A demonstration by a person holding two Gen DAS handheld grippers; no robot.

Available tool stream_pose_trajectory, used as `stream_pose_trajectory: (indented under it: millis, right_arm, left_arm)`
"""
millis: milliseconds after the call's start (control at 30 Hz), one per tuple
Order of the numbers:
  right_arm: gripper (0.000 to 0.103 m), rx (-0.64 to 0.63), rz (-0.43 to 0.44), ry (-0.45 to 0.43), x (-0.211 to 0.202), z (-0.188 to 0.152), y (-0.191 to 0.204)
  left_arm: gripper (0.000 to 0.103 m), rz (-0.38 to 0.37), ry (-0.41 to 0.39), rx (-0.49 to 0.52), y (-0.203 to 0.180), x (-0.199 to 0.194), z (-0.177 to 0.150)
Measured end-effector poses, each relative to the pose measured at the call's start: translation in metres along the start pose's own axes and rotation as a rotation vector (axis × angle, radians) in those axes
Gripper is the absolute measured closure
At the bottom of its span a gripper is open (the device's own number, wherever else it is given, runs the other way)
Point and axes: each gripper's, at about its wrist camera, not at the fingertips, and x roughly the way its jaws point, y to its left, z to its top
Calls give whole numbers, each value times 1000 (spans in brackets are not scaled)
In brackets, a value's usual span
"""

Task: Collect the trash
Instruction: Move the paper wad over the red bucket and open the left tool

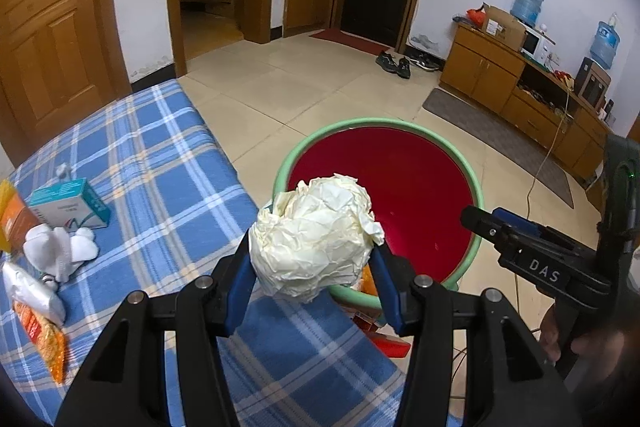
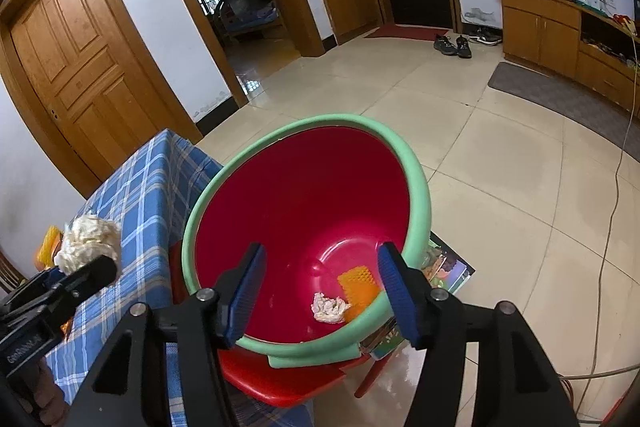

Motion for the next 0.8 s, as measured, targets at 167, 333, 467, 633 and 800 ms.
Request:
stream_pose_trajectory:
  millis: [167,333,467,633,800]
  right_arm:
    - [41,9,-3,-13,-4,1,-5]
    - [41,25,-3,-19,-4,-1,-6]
    - [40,29,-6,-23,-6,-1,-7]
    - [38,29,-5,-30,-11,-2,-8]
    - [38,28,-3,-31,-13,-3,-7]
  left_arm:
    - [49,-10,18,21,-8,12,4]
    - [41,-7,27,43,-14,24,11]
    - [35,3,24,16,-14,26,14]
    - [32,2,23,-6,-10,24,13]
    - [32,1,15,-13,-9,19,14]
